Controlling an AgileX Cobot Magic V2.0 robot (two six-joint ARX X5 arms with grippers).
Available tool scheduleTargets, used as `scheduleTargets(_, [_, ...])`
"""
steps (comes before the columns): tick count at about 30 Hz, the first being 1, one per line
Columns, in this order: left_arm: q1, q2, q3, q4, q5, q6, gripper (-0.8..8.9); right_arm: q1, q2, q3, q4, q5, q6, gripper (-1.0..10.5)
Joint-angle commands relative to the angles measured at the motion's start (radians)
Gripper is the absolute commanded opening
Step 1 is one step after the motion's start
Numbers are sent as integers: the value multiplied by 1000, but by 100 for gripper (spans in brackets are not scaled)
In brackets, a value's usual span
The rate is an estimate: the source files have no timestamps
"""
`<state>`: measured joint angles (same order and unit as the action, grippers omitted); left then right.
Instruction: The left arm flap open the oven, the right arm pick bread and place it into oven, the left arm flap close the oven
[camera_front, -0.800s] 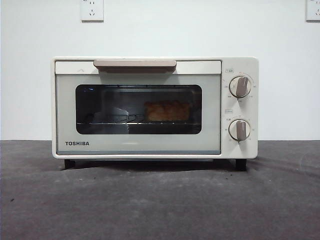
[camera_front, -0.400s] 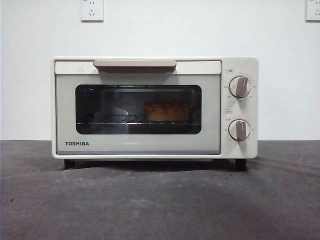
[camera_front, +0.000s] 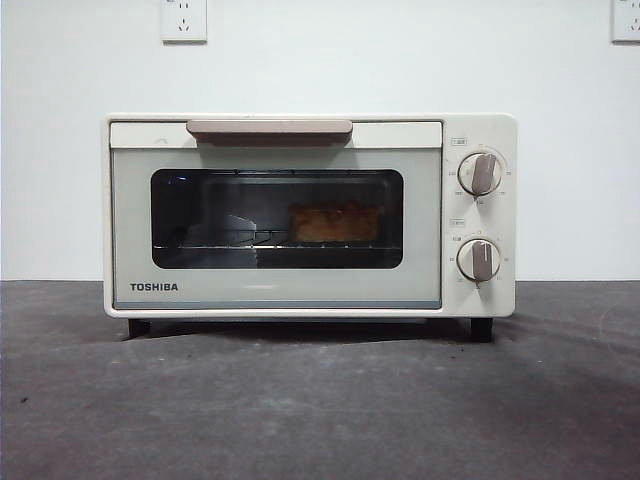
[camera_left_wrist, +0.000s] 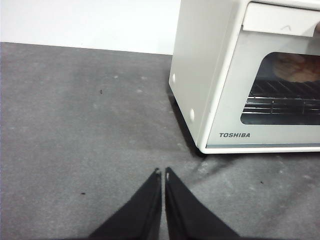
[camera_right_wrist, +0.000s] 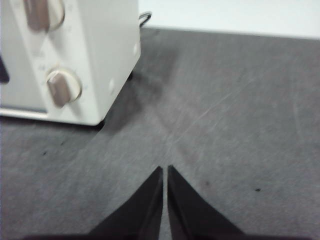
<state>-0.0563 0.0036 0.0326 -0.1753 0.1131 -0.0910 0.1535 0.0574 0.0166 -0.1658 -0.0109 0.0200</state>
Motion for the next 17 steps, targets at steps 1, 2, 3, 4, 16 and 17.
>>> scheduleTargets(1, [1,0,-21,-5,-1,12,16,-10,-25,-7,-16,-16,-34,11])
scheduleTargets(2, [1,0,-21,-5,-2,12,16,-14,-32,-7,-15,-16,-34,11])
scheduleTargets(3, [1,0,-21,-5,-1,12,16,-16,-42,-7,-15,-16,-37,11])
scheduleTargets(4, [1,0,-21,-5,-1,12,16,-21,-56,-7,-14,-16,-42,11])
scheduleTargets(16, [1,0,-21,-5,-1,12,16,-34,-54,-7,6,-14,-58,11])
scheduleTargets(17, [1,0,-21,-5,-1,12,16,-34,-54,-7,10,-15,-58,11])
